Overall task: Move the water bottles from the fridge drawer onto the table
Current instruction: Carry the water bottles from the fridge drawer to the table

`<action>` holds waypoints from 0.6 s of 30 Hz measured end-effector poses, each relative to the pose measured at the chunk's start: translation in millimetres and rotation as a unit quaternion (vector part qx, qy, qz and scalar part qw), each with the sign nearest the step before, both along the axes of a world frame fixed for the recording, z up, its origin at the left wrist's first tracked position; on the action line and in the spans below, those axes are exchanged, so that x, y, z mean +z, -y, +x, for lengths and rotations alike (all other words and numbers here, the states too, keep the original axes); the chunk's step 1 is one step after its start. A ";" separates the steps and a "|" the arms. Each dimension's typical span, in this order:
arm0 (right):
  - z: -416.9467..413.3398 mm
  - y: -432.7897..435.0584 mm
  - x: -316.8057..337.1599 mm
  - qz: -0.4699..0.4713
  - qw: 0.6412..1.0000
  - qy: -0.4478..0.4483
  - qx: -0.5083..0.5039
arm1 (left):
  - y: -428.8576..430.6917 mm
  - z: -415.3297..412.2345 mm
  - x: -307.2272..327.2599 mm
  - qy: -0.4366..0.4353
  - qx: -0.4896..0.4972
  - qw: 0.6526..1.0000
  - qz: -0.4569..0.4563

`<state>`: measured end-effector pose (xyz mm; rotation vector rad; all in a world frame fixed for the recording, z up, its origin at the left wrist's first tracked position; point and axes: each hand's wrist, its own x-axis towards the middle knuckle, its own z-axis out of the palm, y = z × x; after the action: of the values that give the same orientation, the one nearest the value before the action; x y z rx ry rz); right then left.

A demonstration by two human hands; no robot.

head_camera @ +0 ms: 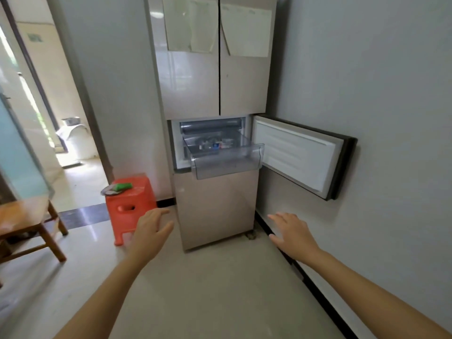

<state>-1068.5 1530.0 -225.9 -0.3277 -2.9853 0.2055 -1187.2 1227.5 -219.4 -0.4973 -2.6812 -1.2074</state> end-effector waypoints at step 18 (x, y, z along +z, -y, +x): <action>-249.1 -137.1 3.1 -0.009 0.999 0.037 -0.024 | -178.5 -281.2 -13.2 0.036 -0.089 0.995 0.019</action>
<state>-1317.6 1667.1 -222.8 -0.4179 -3.0468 0.2194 -1468.4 1406.0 -232.6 -0.7123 -2.7170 -1.3437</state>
